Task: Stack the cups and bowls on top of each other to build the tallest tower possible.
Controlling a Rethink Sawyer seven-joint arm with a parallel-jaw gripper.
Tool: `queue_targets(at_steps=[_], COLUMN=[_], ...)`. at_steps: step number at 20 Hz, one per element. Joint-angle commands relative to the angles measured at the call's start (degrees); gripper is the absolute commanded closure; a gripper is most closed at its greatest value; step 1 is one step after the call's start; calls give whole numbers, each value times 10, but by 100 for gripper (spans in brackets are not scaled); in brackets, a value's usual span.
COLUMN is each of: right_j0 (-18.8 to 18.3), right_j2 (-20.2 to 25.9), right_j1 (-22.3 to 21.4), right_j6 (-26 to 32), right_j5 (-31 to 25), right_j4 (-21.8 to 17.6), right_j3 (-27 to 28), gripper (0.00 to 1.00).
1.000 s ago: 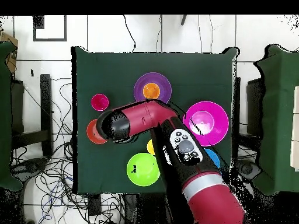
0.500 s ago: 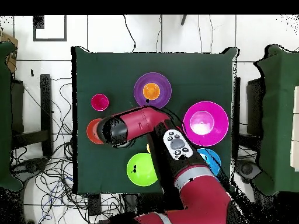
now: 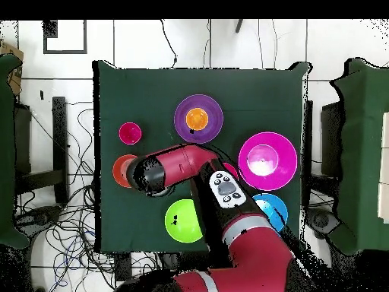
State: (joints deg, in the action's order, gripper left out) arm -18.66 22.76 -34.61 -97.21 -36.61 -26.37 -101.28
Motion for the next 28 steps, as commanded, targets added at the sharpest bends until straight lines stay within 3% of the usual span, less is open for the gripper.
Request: queue_targets(at_steps=[1,8,14,21,23,28], right_j0=[-21,-20,-53,-63,-53,25], right_j2=[-10,-7,2,7,1,-110], right_j1=[-49,-40,-81,-64,-64,-140], right_j6=[-30,-42,2,0,-19,-203], right_j5=[-24,-8,-35,-10,-2,-7], right_j4=[15,17,16,1,-1,44], right_j3=[-67,-66,-105,-122,-130,-194], gripper=[0,0,0,0,0,0])
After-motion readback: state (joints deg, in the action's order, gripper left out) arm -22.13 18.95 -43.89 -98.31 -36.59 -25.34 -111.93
